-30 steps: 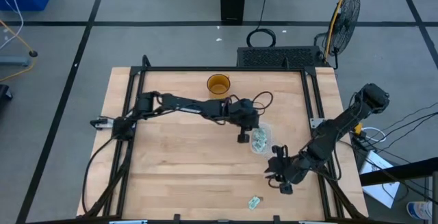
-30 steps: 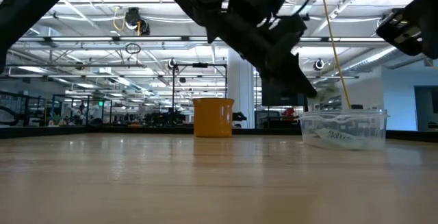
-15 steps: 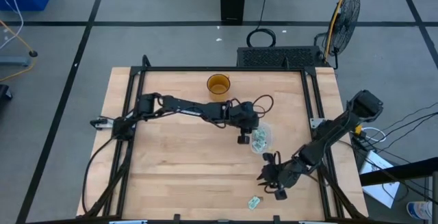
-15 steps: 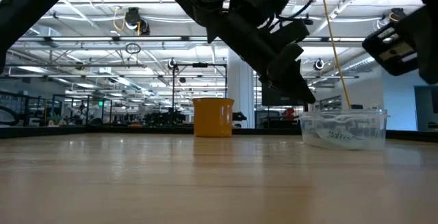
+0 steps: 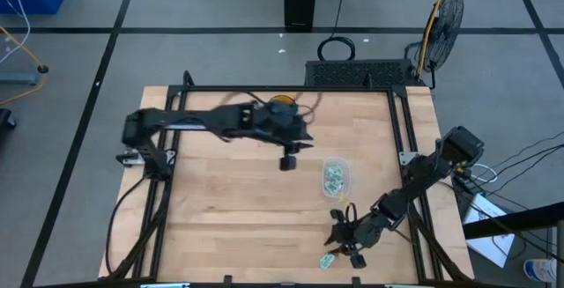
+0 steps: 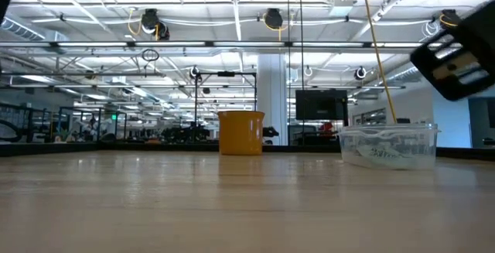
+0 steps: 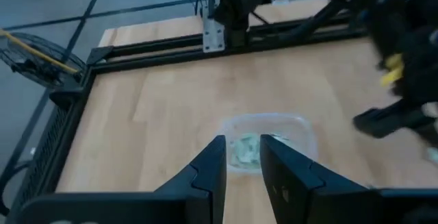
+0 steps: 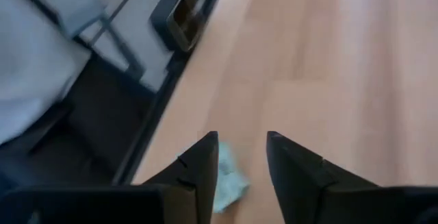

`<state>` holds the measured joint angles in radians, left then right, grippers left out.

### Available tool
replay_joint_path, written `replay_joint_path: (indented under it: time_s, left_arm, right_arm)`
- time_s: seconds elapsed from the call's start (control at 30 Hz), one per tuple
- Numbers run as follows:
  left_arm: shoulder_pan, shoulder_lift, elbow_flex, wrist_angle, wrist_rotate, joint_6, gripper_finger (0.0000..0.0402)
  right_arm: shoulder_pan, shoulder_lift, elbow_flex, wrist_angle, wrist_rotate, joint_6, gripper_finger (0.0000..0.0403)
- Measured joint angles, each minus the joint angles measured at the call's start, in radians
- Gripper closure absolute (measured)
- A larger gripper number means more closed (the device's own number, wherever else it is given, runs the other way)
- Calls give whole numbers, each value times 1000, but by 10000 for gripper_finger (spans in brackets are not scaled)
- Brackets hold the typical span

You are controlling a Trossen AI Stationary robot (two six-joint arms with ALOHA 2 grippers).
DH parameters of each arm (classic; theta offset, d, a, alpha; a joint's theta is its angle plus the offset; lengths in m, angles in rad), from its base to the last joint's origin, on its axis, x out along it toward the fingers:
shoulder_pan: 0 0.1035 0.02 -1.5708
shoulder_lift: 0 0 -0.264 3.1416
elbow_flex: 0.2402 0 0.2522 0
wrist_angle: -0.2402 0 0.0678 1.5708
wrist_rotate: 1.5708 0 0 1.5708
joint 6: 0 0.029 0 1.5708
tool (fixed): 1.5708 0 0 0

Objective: Pick and place Stevia / Truvia into bins
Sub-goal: Put the white stevia packet into the transparent bin

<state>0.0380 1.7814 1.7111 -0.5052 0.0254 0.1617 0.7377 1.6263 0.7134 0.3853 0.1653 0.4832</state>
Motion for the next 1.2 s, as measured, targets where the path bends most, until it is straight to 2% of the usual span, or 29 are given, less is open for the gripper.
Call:
replay_joint_path:
  time_s: [0.1,0.27,0.57,0.73,0.97,1.07,1.2]
  left_arm:
    - [-14,-81,0,-61,0,-56,309]
    - [-43,-168,0,-94,0,-94,309]
    - [-93,-195,0,-86,-8,-109,309]
    - [-98,-182,0,-88,-38,-108,309]
    - [-97,-183,0,-67,-143,-70,309]
    - [-97,-183,0,-9,-197,-11,309]
    - [-89,-183,0,65,-218,84,309]
  right_arm:
    - [16,63,27,15,-43,-4,264]
    - [31,122,49,1,-22,-77,238]
    - [30,191,50,-15,-5,-29,242]
    - [29,195,50,-19,-14,-37,272]
    - [26,171,50,-65,-40,-78,363]
    - [17,102,47,-146,-63,-80,393]
    - [-5,-60,49,-282,-3,-85,390]
